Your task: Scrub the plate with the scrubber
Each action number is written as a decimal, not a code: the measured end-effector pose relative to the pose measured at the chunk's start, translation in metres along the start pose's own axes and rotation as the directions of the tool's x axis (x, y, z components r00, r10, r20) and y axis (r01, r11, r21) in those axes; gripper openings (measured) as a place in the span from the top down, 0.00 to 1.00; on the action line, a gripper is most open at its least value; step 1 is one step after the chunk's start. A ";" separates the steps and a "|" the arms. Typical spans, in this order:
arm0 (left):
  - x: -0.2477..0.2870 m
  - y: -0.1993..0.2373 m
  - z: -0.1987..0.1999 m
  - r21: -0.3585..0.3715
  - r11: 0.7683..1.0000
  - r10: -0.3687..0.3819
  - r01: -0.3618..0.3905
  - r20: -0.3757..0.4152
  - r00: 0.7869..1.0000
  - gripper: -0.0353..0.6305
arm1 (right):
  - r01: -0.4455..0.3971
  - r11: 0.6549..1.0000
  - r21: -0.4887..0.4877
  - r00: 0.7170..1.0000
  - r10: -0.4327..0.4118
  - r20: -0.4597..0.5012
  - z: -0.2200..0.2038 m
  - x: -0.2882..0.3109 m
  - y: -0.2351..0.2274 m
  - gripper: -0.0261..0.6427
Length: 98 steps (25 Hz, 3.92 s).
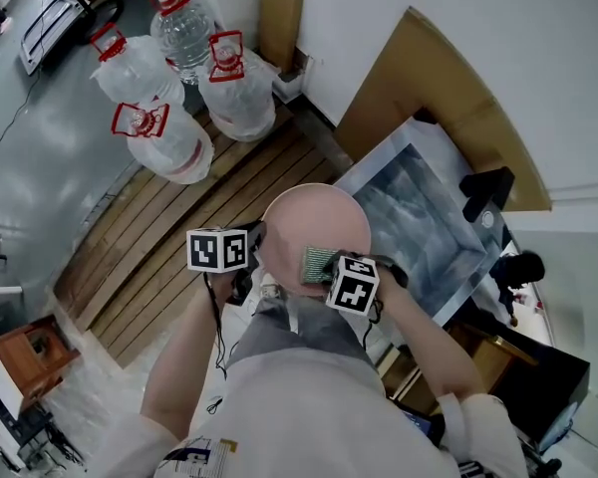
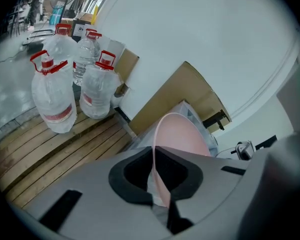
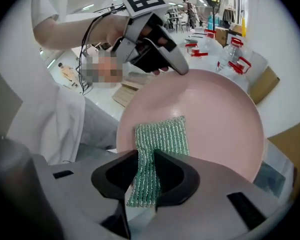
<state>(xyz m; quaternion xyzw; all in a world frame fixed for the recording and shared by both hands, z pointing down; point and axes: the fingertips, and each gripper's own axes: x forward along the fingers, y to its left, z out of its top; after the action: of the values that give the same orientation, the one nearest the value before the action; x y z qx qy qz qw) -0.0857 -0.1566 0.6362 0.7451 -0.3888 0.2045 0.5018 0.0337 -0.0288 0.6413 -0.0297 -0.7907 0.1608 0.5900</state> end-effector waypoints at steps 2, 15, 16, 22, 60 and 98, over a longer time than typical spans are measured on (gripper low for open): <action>-0.001 -0.001 -0.002 -0.005 1.000 -0.011 0.010 -0.004 1.000 0.90 | 0.052 0.998 0.031 0.999 -0.051 -0.016 -0.013 -0.007 -0.015 0.76; 0.002 -0.018 -0.012 -0.045 0.997 -0.058 0.057 -0.010 0.998 0.89 | 0.341 0.881 0.330 0.915 -0.391 0.097 0.011 -0.043 -0.150 0.75; 0.002 -0.019 -0.011 -0.045 0.997 -0.058 0.057 -0.009 0.998 0.89 | 0.338 0.881 0.330 0.915 -0.390 0.103 0.016 -0.043 -0.155 0.75; 0.002 -0.017 -0.010 -0.070 0.996 -0.060 0.061 0.007 0.998 0.89 | 0.286 0.924 0.254 0.931 -0.331 0.156 0.050 -0.031 -0.144 0.75; -0.004 -0.016 -0.014 -0.006 0.999 -0.034 0.034 0.001 0.999 0.88 | 0.372 0.897 0.236 0.910 -0.404 0.099 0.028 -0.040 -0.140 0.76; -0.272 -0.165 0.180 0.470 0.824 -0.147 -0.316 0.717 0.682 0.83 | 0.382 0.715 0.586 0.089 -0.659 0.747 0.104 -0.401 -0.020 0.86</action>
<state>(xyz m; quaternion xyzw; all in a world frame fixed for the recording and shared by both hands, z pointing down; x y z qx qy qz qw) -0.1384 -0.1857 0.2757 0.8564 -0.5131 0.0205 0.0545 0.0599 -0.1650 0.2505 0.4247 -0.9043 0.0189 0.0378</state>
